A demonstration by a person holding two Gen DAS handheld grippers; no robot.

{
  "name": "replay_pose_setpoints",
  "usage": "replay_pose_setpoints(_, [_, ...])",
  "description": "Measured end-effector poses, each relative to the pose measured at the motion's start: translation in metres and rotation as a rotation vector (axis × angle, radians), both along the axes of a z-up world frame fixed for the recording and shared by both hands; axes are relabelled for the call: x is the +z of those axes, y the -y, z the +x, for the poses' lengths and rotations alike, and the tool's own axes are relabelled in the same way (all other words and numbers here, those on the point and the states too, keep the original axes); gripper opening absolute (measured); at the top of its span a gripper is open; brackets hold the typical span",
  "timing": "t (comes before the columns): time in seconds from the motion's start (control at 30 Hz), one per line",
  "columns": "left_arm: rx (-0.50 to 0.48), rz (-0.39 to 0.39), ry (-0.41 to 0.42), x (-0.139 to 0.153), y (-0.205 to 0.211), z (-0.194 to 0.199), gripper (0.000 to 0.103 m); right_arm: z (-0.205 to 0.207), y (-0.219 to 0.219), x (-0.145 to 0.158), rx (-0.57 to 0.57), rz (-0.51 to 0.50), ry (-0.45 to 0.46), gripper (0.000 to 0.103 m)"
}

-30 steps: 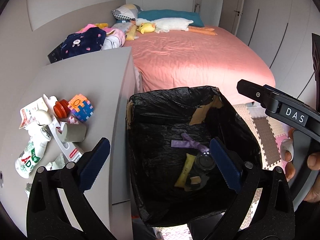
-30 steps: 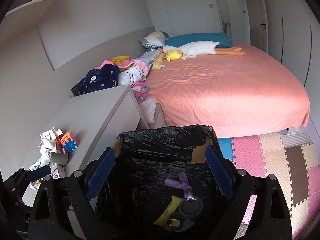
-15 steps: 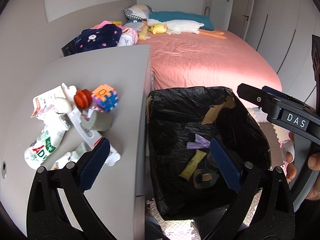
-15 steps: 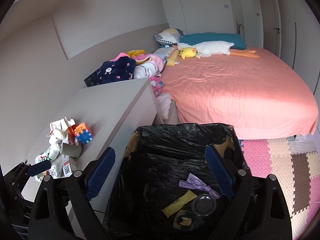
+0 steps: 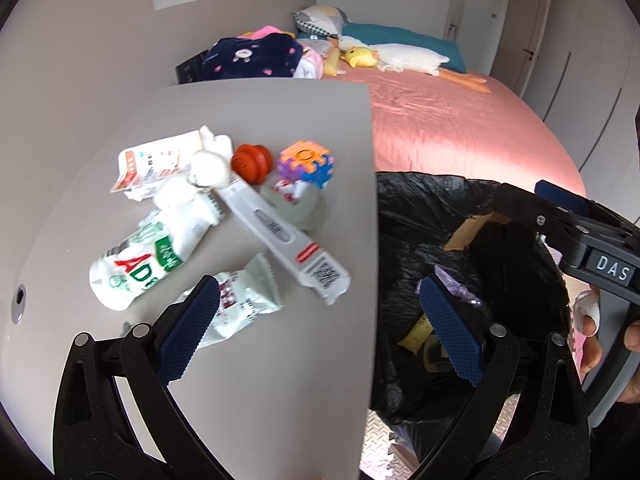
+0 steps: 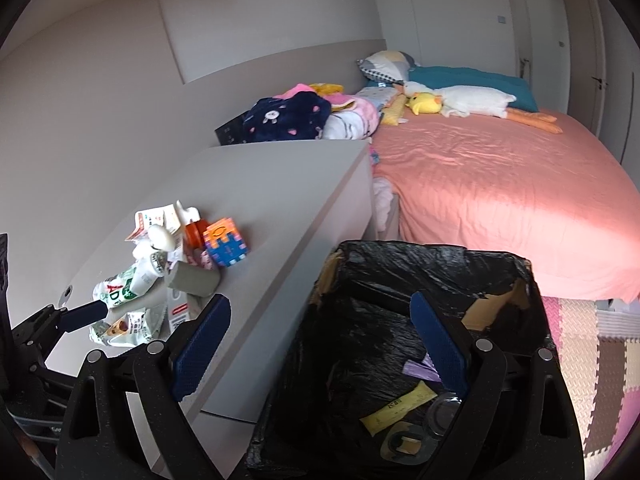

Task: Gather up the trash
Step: 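Move the left tool to the cookie wrapper and grasp it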

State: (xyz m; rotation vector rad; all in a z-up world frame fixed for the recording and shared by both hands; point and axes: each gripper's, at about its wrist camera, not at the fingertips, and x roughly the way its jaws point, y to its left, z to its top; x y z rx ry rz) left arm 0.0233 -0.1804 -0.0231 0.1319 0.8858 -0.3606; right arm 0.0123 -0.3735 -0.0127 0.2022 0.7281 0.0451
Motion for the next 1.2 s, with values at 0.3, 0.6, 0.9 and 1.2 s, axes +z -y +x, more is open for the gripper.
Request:
replay_pose_setpoints(0.3, [0.051, 0.009, -0.035, -0.02, -0.035, 0.008, 0.097, 0.013, -0.036, -0.007, 0.107, 0.004, -0.004, 0.091])
replay_pose_setpoints(0.6, [0.106, 0.012, -0.072, -0.038, -0.061, 0.02, 0.097, 0.028, -0.076, -0.014, 0.197, -0.012, -0.016, 0.091])
replay_pose_setpoints(0.9, [0.085, 0.051, -0.078, -0.051, -0.063, 0.029, 0.094, 0.049, -0.092, -0.024, 0.2, -0.005, -0.043, 0.091])
replay_pose_setpoints(1.2, [0.093, 0.061, -0.111, -0.062, -0.075, 0.04, 0.074, 0.069, -0.108, -0.035, 0.195, 0.013, -0.042, 0.089])
